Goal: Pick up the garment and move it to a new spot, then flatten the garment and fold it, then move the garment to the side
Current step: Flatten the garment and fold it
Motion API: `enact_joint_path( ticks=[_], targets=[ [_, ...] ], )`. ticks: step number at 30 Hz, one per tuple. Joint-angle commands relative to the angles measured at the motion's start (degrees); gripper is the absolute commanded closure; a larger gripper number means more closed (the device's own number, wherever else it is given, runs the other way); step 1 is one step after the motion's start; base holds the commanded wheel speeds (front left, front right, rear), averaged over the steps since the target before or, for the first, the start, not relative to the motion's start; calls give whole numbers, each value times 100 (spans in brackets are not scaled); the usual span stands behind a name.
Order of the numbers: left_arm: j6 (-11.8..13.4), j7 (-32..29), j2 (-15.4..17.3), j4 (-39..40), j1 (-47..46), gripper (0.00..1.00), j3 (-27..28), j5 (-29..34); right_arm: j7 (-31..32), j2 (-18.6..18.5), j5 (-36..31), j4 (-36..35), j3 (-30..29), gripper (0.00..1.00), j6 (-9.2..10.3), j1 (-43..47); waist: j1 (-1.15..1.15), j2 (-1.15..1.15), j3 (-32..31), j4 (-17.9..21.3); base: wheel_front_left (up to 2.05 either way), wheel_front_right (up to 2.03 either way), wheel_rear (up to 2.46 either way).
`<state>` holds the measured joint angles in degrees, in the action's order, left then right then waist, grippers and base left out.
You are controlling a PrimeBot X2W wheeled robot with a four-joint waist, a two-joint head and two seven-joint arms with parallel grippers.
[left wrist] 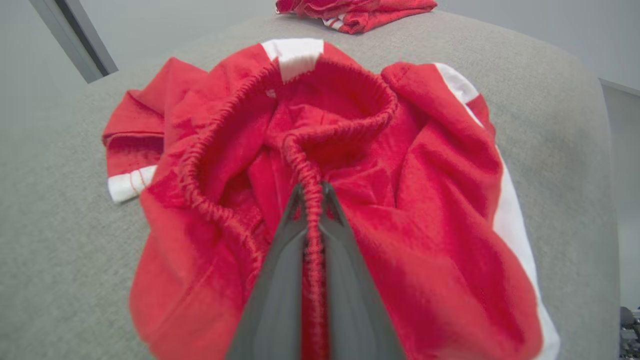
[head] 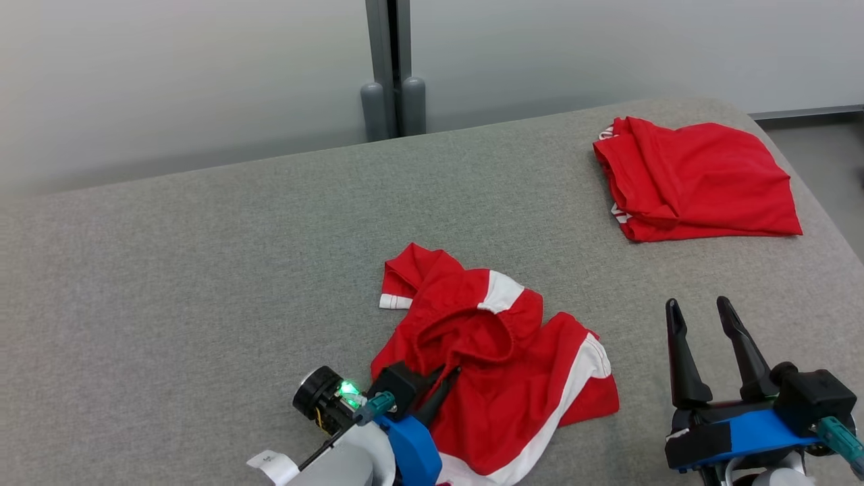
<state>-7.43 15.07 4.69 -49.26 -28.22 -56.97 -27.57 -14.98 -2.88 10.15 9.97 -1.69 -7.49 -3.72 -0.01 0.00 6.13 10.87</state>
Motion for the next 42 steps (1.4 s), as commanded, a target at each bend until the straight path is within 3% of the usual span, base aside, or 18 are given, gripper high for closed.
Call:
enact_joint_path(
  ticks=[1, 17, 30, 34, 42],
  targets=[
    [-7, 15, 18, 56, -105, 100, 56, -45, -26, -2, 12, -14, -5, 0, -1, 10, 1, 0, -14, -47, 0, 0, 0],
    [237, 15, 836, 1059, 929, 100, 1697, -48, -26, -4, 146, 207, -50, 0, -1, 281, 1, 0, -494, -986, 0, 0, 0],
    [545, 15, 1329, 1658, 1892, 100, 2846, 12, -26, -4, 162, 315, -113, 0, -1, 415, 1, 0, -640, -1226, 0, 0, 0],
    [526, 15, 1351, 1809, 2041, 100, 2962, 107, -26, -4, 174, 323, -94, 0, -1, 430, 1, 0, -646, -1229, 0, 0, 0],
    [409, 15, 1048, 1963, 1852, 100, 2838, 334, -26, -5, 135, 388, 11, 0, -1, 268, 1, 0, -584, -1018, 0, 0, 0]
  ],
)
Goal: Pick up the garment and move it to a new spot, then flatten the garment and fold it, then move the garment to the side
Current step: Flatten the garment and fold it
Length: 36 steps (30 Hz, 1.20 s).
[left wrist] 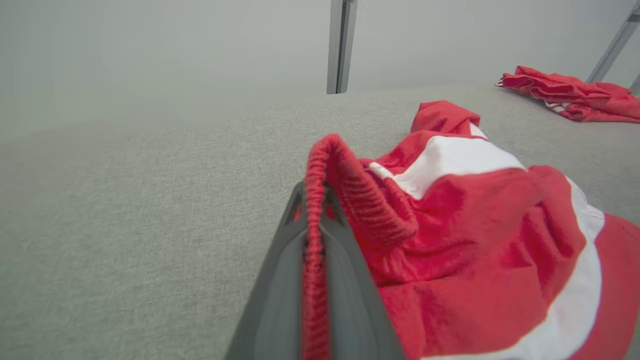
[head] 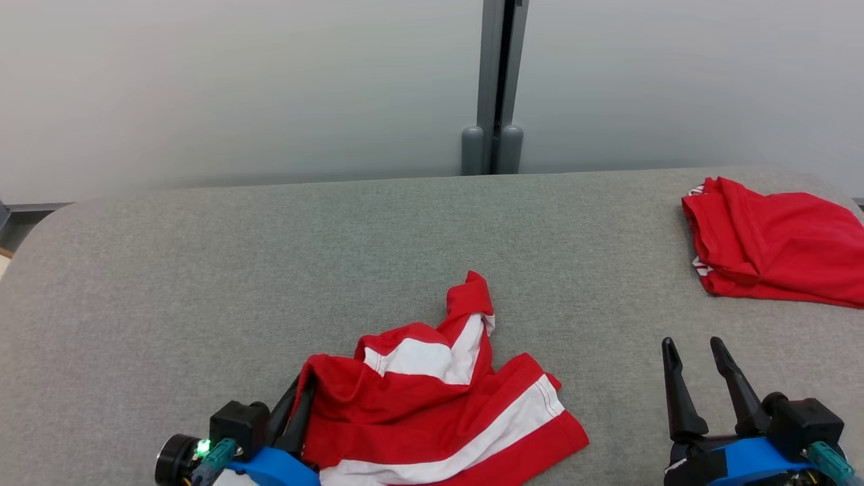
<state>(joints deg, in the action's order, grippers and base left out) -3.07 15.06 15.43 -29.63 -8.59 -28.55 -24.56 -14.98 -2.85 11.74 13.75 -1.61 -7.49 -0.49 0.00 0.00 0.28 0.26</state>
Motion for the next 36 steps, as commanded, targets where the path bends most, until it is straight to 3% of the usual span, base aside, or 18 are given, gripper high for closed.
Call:
enact_joint_path(
  ticks=[1, 8, 16, 17, 18, 19, 29, 36],
  targets=[
    [-49, 16, -70, -24, -159, 100, -48, 64, -26, -8, -38, 19, -10, 0, -1, -65, 0, 0, 14, 82, 0, 0, 0],
    [-163, 16, -274, -430, -434, 100, -104, 194, -27, -8, -95, 128, -65, 0, -1, -151, 0, 0, 80, 335, 0, 0, 0],
    [-253, 16, -370, -992, -566, 99, 95, 247, -27, -7, -103, 230, -96, 0, -1, -160, 0, 0, 54, 365, 0, 0, 0],
    [-261, 15, -385, -1027, -578, 52, 113, 267, -27, -7, -92, 240, -91, 0, -1, -163, 0, 0, 40, 346, 0, 0, 0],
    [-274, 16, -403, -1036, -576, 36, 132, 278, -27, -7, -79, 249, -96, 0, -1, -156, 0, 0, 22, 317, 0, 0, 0],
    [-284, 16, -417, -1032, -550, 0, 158, 299, -27, -7, -64, 261, -85, 0, -1, -150, 0, 0, 6, 297, 0, 0, 0],
    [-283, 16, -550, -314, -58, 0, 377, 546, -27, -8, 48, 228, -118, 0, -1, -36, 0, 0, -145, -51, 0, 0, 0],
    [-266, 16, -471, 278, 386, 0, 431, 696, -27, -9, 102, 208, -107, 0, -1, 9, 0, 0, -215, -292, 0, 0, 0]
  ],
)
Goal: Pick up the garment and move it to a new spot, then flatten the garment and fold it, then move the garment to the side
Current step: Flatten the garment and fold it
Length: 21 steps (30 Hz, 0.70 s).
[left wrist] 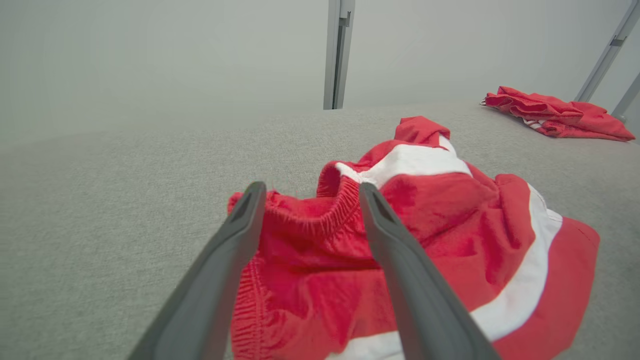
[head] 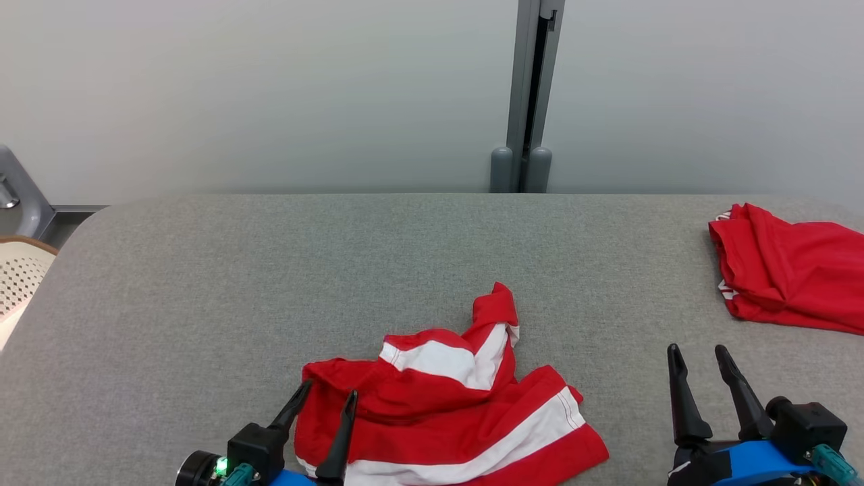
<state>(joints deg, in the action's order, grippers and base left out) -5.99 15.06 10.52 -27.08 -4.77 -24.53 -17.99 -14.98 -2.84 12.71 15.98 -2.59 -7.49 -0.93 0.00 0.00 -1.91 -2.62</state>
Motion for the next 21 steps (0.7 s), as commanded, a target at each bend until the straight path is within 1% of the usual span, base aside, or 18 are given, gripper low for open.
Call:
enact_joint_path(
  ticks=[1, 6, 11, 18, 21],
  targets=[
    [41, 15, 38, 109, 47, 0, 61, 53, -27, -10, 10, -26, -2, 0, -1, 56, 0, 0, -2, -26, 0, 0, 0],
    [191, 16, 138, 534, 191, 0, 360, 67, -27, -10, -17, -97, 79, 0, -1, 84, 0, 0, -42, -73, 0, 0, 0],
    [344, 15, 192, 951, 342, 0, 827, 113, -27, -10, -91, -187, 126, 0, -1, 92, 0, 0, -97, -35, 0, 0, 0],
    [435, 15, 170, 1399, 626, 0, 1442, 317, -27, -10, -195, -347, 100, 0, -1, 214, 0, 0, -177, 18, 0, 0, 0],
    [408, 15, 155, 1495, 755, 0, 1636, 440, -27, -9, -225, -404, 73, 0, -1, 314, 0, 0, -206, 34, 0, 0, 0]
  ],
)
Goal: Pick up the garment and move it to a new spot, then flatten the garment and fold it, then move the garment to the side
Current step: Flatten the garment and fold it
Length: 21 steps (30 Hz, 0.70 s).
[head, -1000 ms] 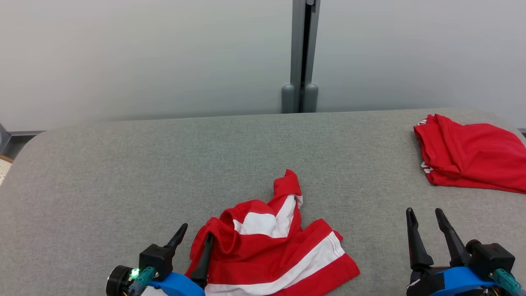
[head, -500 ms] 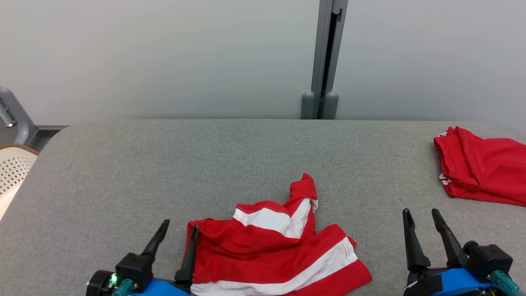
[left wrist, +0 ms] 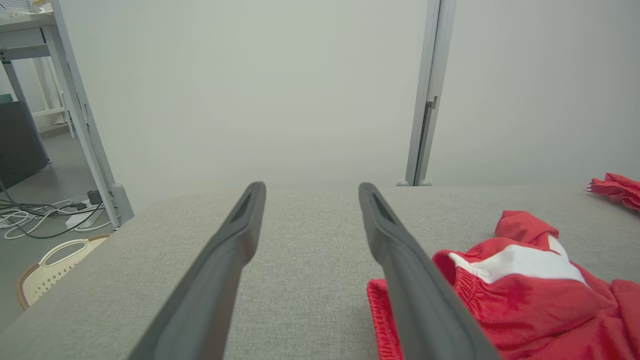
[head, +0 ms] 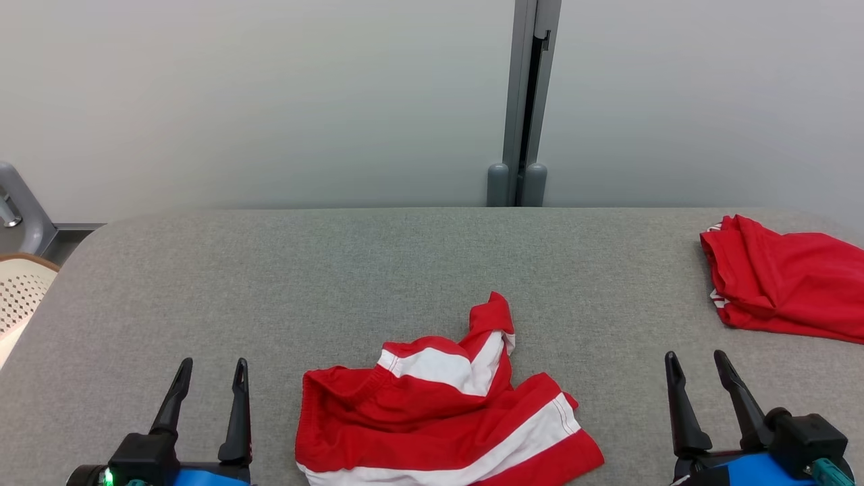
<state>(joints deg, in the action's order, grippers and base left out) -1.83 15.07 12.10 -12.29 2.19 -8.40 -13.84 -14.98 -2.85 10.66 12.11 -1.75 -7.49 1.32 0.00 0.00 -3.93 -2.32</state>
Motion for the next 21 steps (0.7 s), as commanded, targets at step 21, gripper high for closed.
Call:
enact_joint_path(
  ticks=[21],
  targets=[
    [-345, 15, -270, -266, 135, 0, 472, 493, -27, -64, -109, -2, 48, 0, -1, 321, 0, 0, -64, 23, 0, 0, 0]
  ],
)
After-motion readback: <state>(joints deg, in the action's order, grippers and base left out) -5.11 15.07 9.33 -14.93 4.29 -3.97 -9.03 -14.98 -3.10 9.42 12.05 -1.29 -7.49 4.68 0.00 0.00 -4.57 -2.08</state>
